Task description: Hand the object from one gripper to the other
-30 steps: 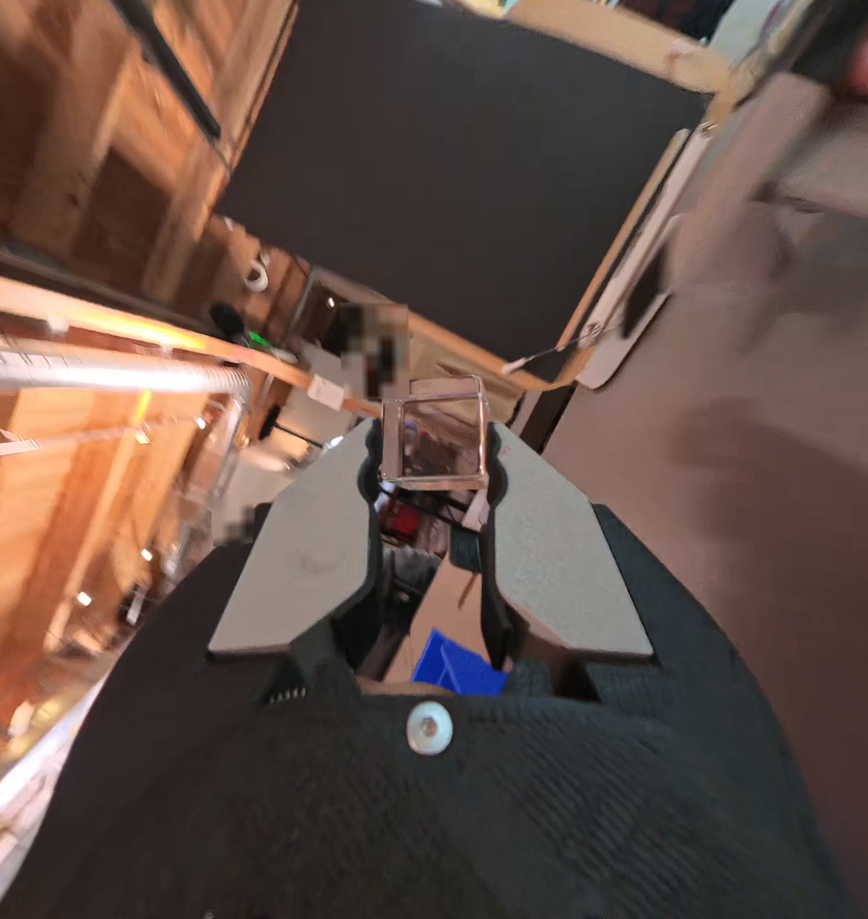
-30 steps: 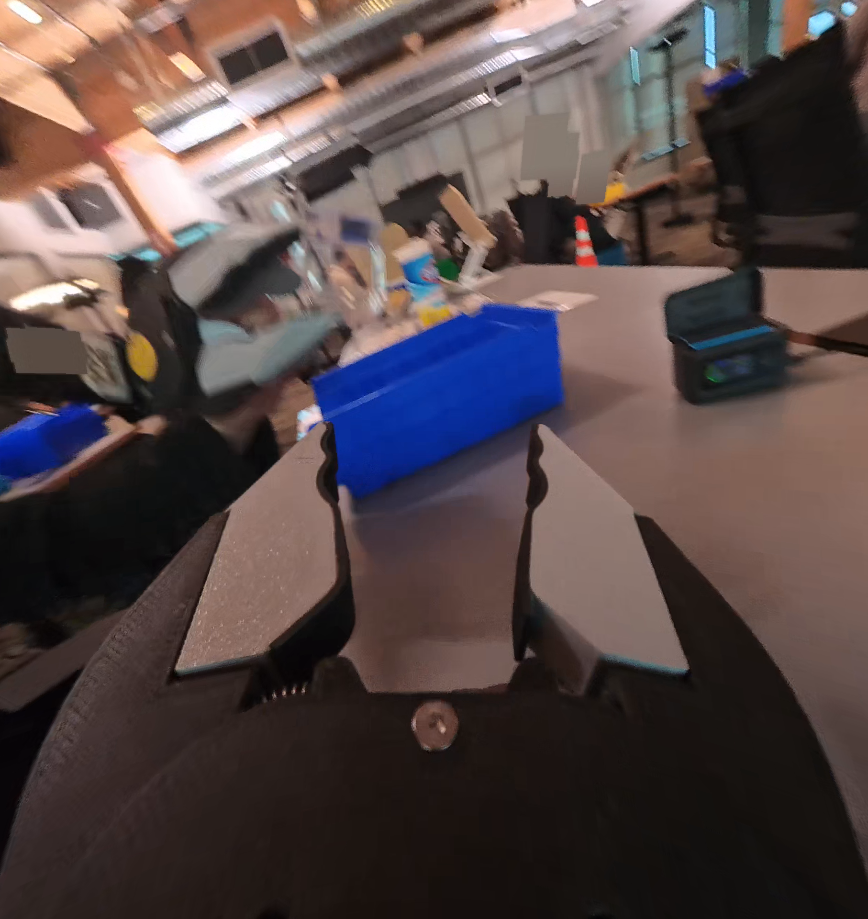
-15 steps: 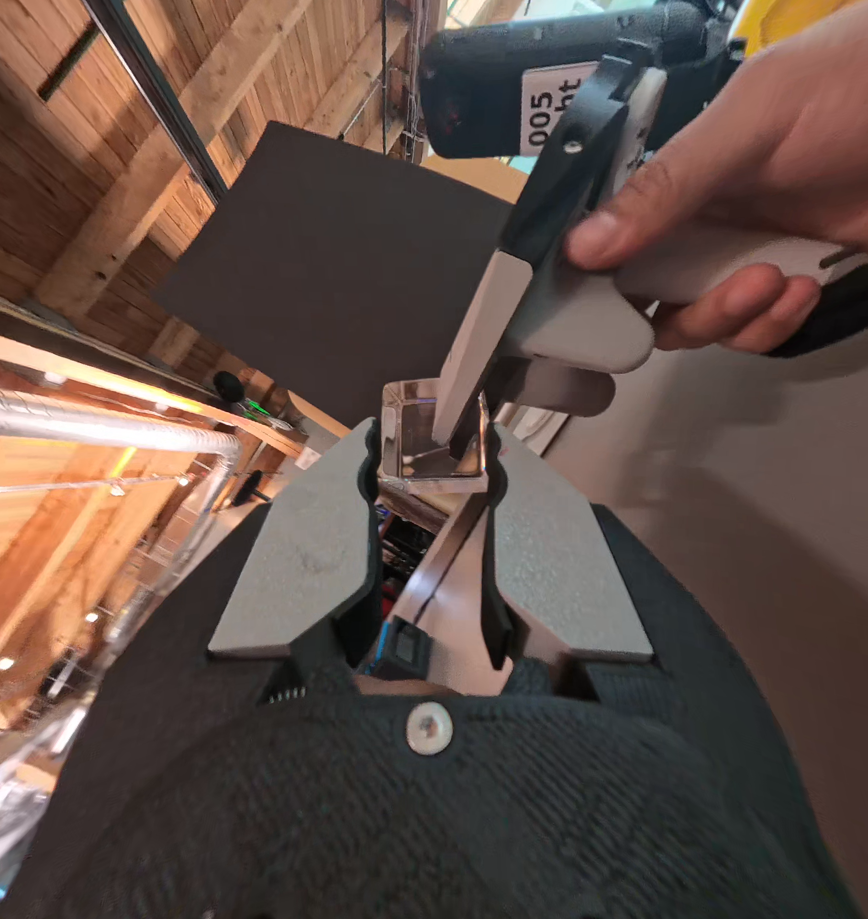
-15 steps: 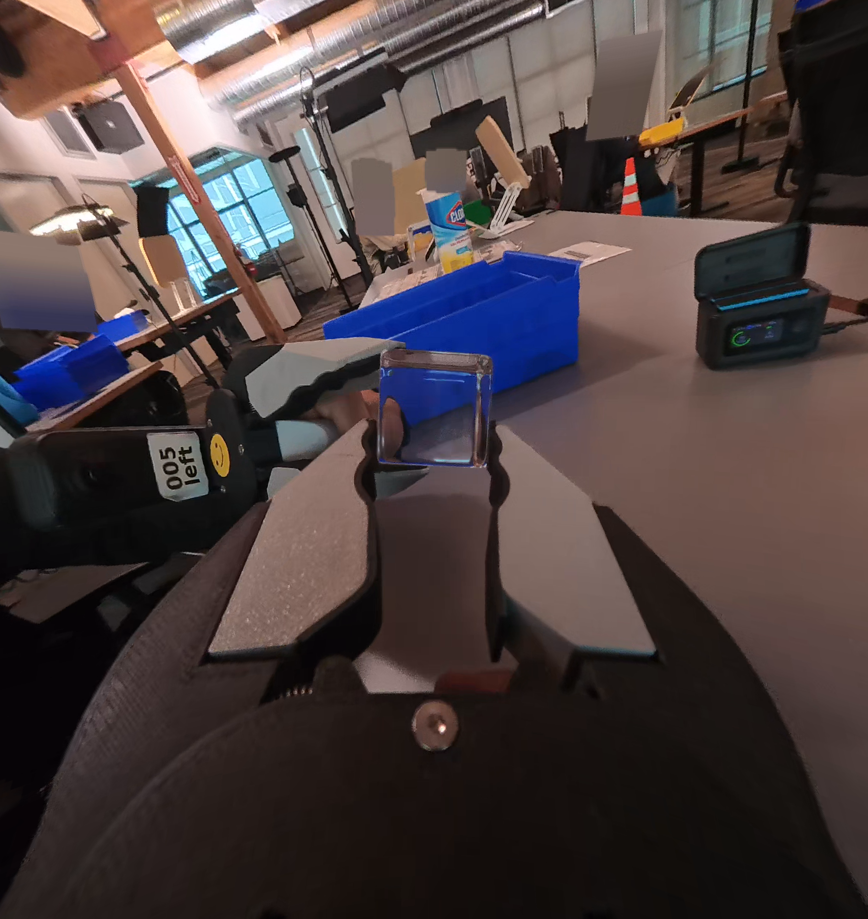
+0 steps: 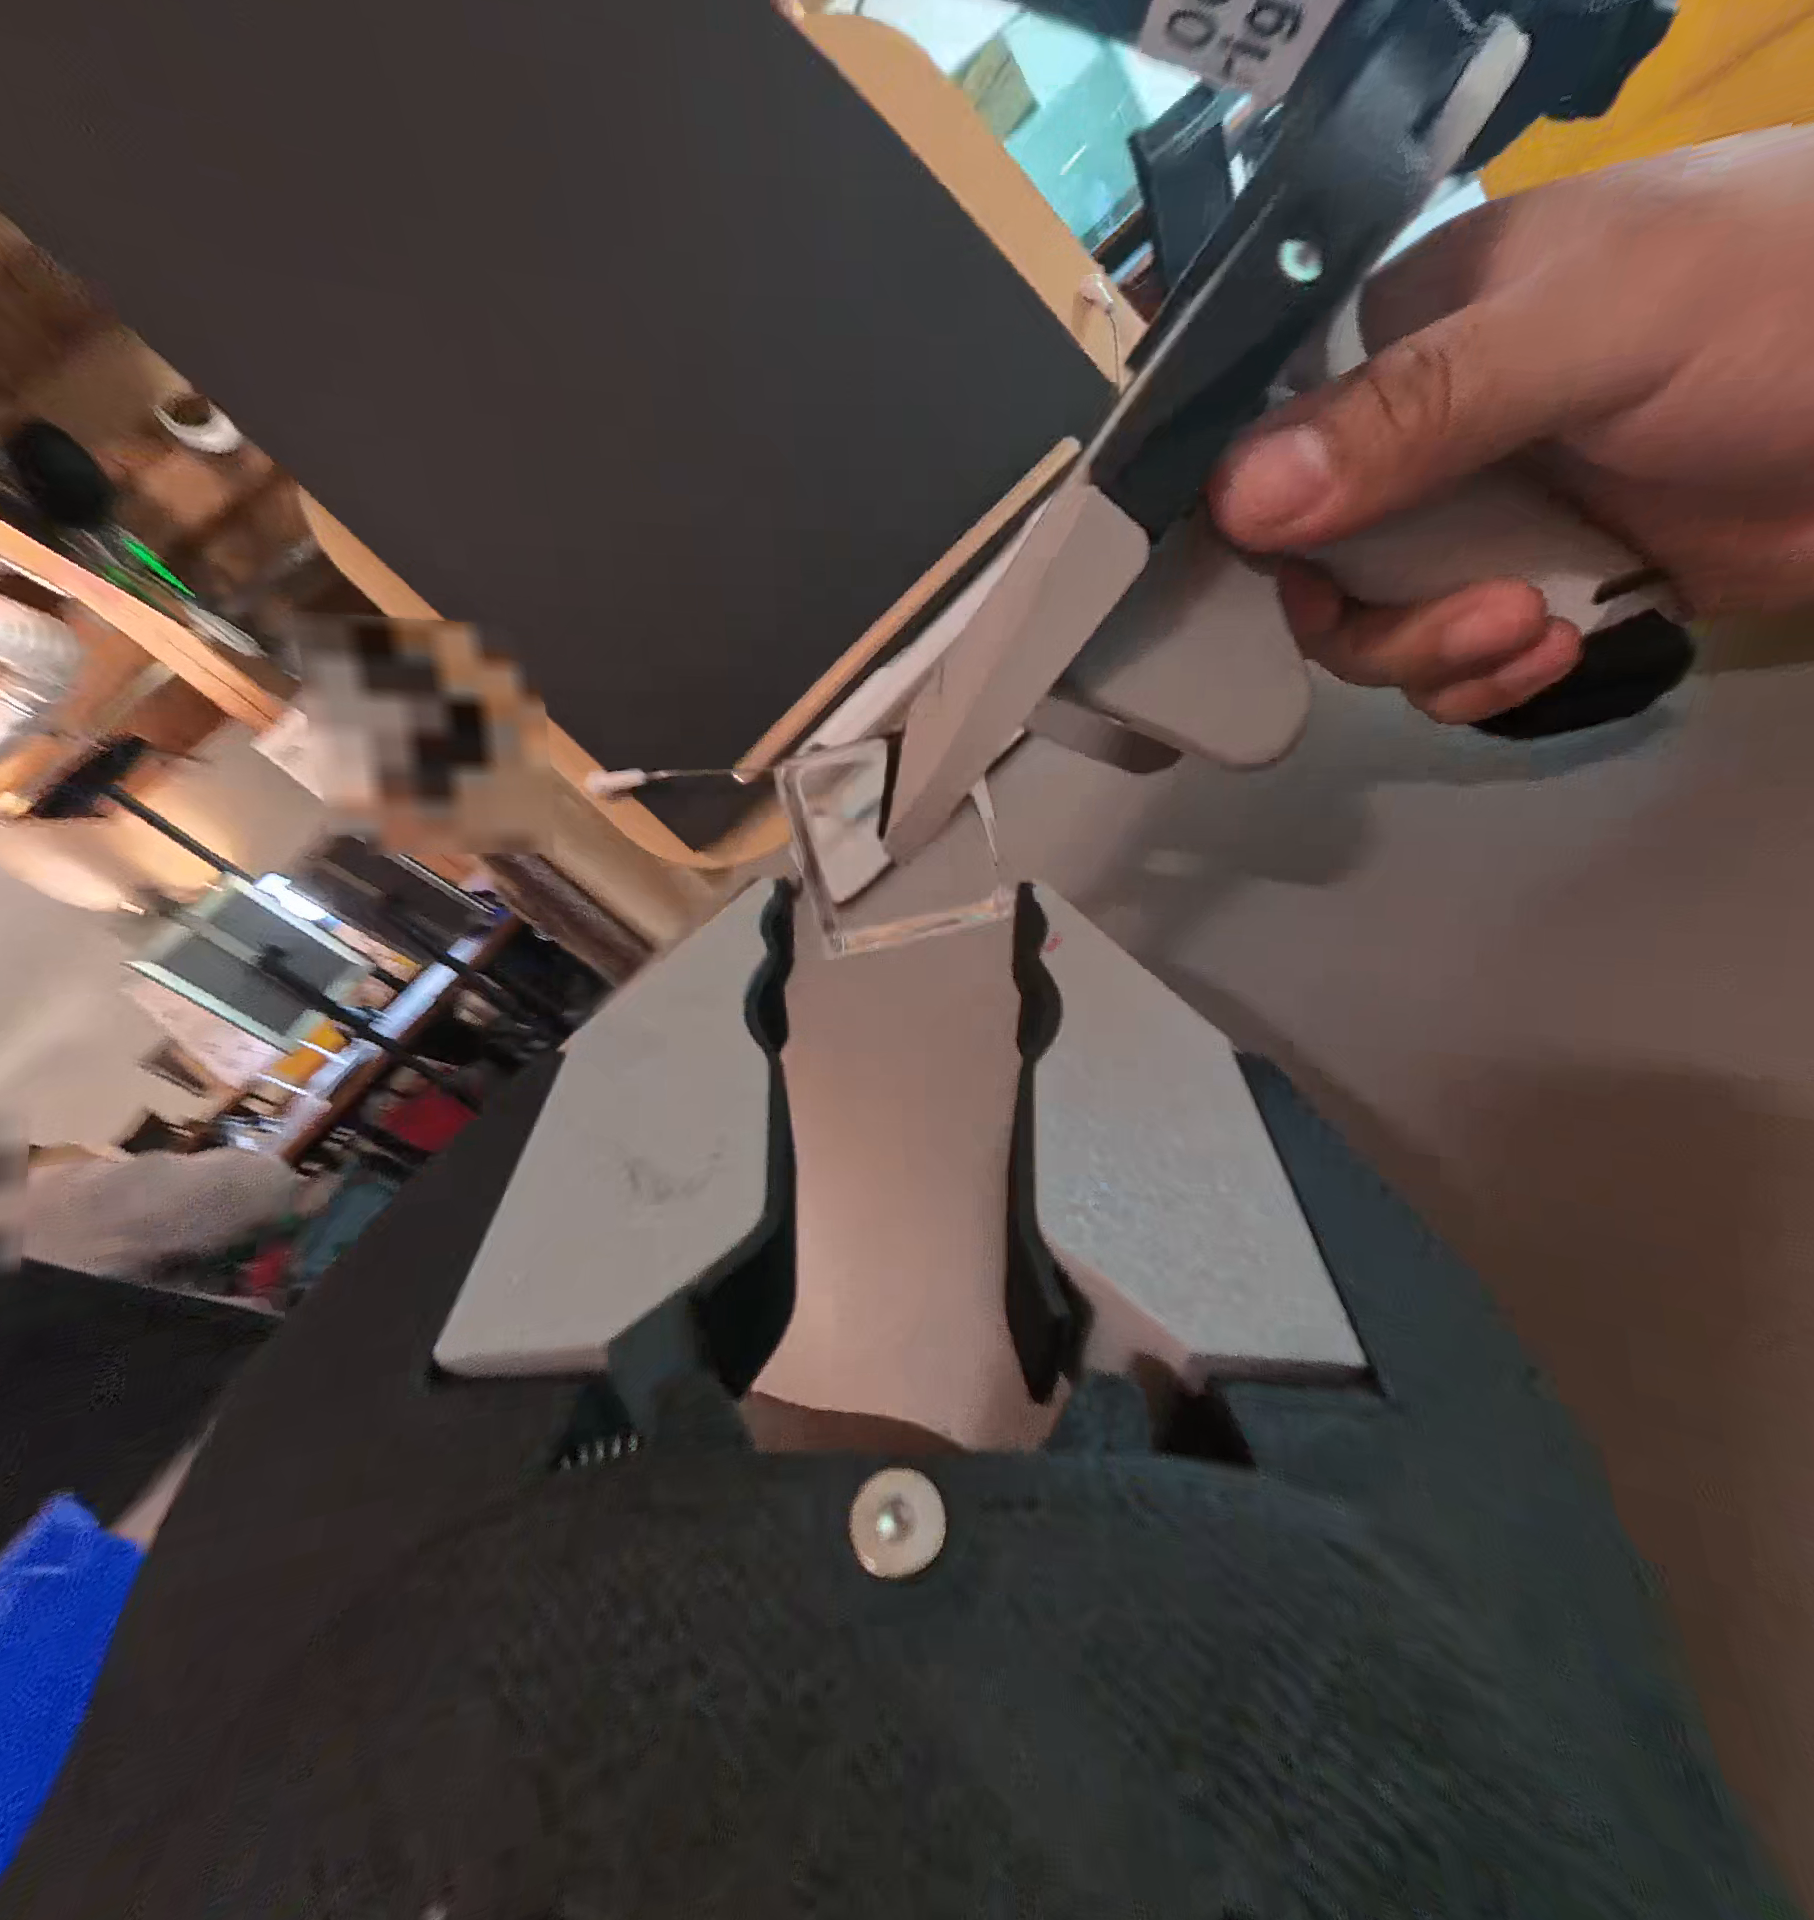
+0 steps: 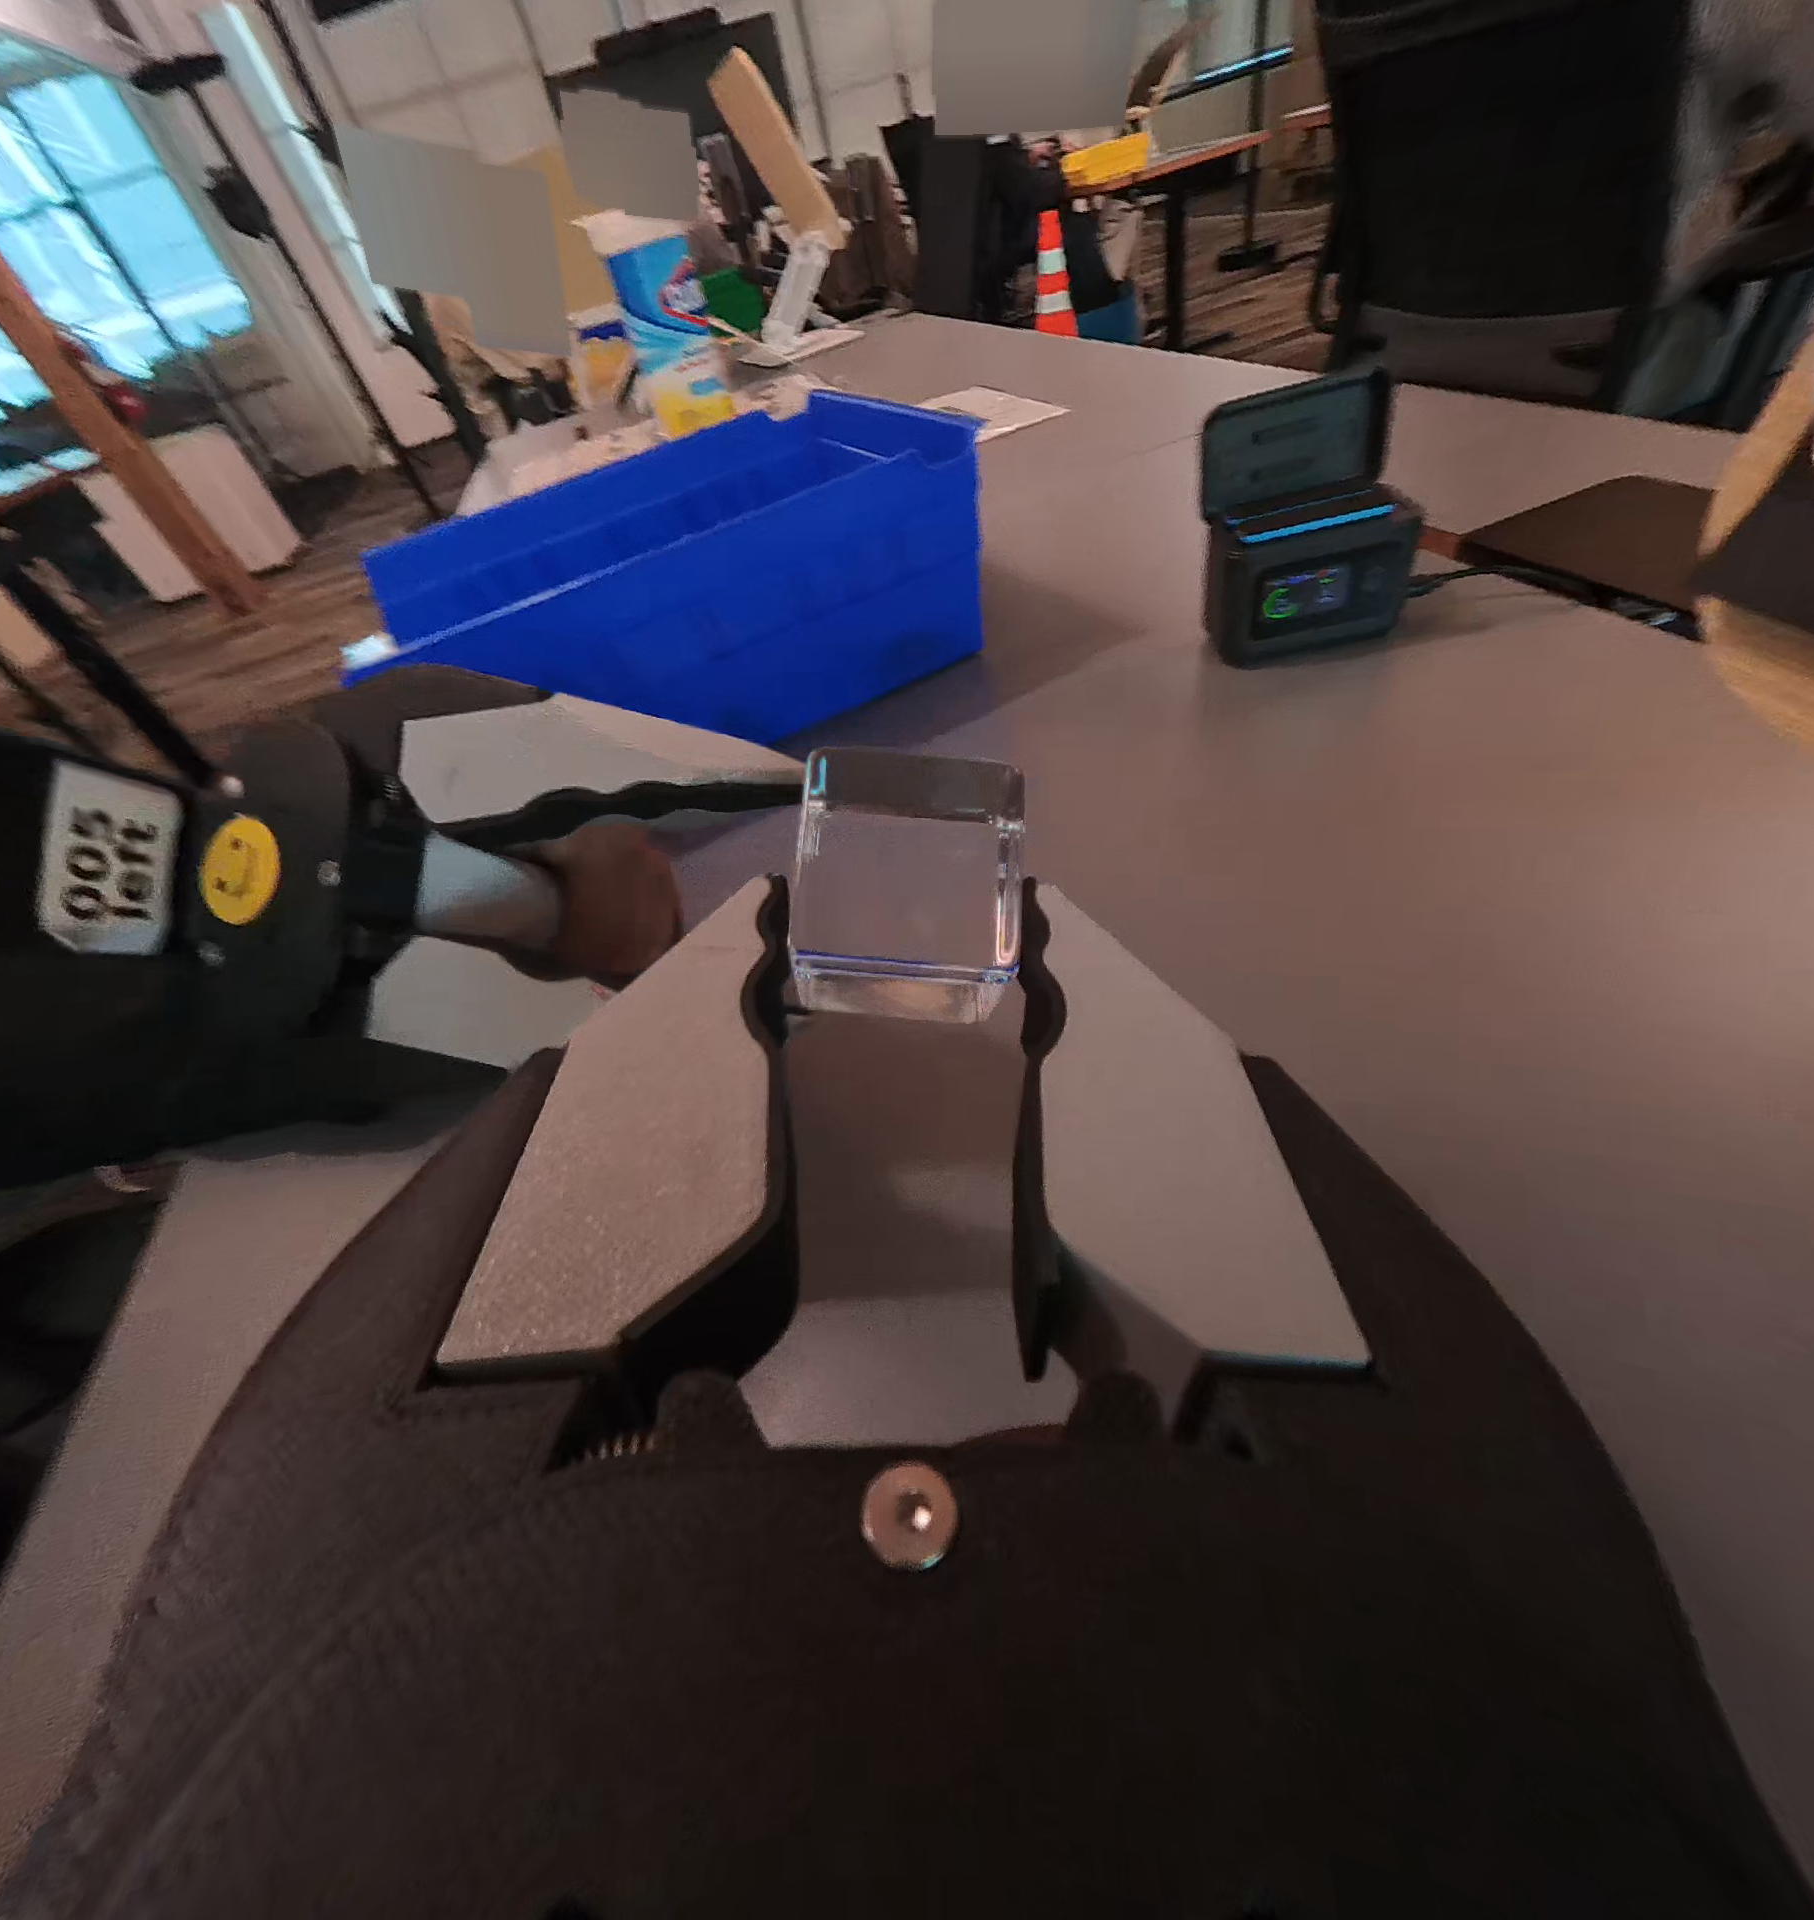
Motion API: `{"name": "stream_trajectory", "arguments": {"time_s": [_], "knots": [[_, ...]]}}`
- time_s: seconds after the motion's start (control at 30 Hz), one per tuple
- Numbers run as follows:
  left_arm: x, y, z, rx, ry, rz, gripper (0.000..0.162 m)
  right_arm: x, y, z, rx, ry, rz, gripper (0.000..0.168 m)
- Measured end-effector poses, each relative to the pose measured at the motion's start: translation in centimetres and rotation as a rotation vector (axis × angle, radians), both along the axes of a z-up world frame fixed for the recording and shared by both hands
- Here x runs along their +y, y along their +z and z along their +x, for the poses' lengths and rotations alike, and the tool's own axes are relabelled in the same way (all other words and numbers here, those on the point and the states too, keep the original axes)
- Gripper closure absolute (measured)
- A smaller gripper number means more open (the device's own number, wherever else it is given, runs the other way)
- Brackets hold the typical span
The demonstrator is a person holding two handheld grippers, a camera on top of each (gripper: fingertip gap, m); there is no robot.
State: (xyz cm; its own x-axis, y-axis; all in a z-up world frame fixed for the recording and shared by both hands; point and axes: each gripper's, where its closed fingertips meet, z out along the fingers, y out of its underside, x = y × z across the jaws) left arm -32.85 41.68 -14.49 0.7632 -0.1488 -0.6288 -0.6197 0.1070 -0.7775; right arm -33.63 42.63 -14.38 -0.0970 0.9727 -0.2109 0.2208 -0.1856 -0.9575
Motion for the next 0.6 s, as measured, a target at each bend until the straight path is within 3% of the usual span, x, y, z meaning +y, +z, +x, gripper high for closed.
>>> {"name": "stream_trajectory", "arguments": {"time_s": [0.23, 0.47, 0.6], "knots": [[-0.3, 1.2, -2.4, -0.343, -0.053, -0.075, 0.13, 2.8, 0.6, 1.4, -0.066, -0.234, 0.397, 0.129], [-0.5, 0.6, -2.1, -0.599, -0.18, -0.253, 0.124, 1.3, 0.9, 1.0, -0.029, -0.131, 0.132, 0.129], [-0.7, 0.2, -1.2, -0.58, -0.217, -0.288, 0.111, 0.6, 2.4, 1.0, 0.047, -0.077, -0.018, 0.129]]}}
